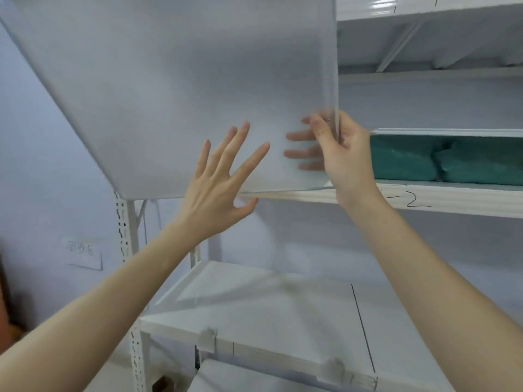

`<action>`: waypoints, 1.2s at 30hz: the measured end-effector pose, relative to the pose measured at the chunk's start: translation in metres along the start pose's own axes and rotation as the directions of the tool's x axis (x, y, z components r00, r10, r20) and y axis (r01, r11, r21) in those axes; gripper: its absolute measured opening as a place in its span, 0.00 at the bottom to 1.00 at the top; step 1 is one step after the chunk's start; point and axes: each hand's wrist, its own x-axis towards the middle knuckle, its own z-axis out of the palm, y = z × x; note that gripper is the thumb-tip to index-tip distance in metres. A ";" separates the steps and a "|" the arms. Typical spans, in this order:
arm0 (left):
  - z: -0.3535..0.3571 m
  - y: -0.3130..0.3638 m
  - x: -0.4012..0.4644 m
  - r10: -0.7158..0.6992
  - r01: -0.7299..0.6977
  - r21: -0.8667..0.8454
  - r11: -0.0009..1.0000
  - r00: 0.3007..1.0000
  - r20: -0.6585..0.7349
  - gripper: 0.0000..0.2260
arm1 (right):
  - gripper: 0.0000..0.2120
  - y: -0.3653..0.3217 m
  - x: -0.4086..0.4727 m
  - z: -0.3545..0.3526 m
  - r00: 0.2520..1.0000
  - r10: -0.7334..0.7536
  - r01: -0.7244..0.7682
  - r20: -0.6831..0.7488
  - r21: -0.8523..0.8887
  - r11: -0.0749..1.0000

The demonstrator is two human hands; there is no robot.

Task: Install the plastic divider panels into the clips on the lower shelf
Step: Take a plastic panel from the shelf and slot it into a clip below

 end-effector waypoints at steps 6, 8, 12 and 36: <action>-0.003 -0.014 -0.044 0.020 -0.028 0.120 0.992 0.998 0.065 0.36 | 0.08 0.022 -0.012 0.011 0.989 0.093 -0.096 0.113 0.025 0.995; -0.002 -0.018 -0.064 0.015 -0.024 0.066 0.998 0.991 0.131 0.35 | 0.08 0.036 -0.018 0.018 0.982 0.119 -0.121 0.145 0.006 0.993; 0.005 -0.027 -0.103 -0.007 0.013 -0.016 1.000 0.946 0.324 0.32 | 0.08 0.074 -0.035 0.036 0.963 0.188 -0.173 0.193 -0.089 0.981; 0.134 -0.053 -0.173 -0.058 0.599 -0.414 0.685 0.612 0.789 0.40 | 0.11 0.282 -0.089 0.088 0.875 0.469 -0.424 0.124 -0.274 0.863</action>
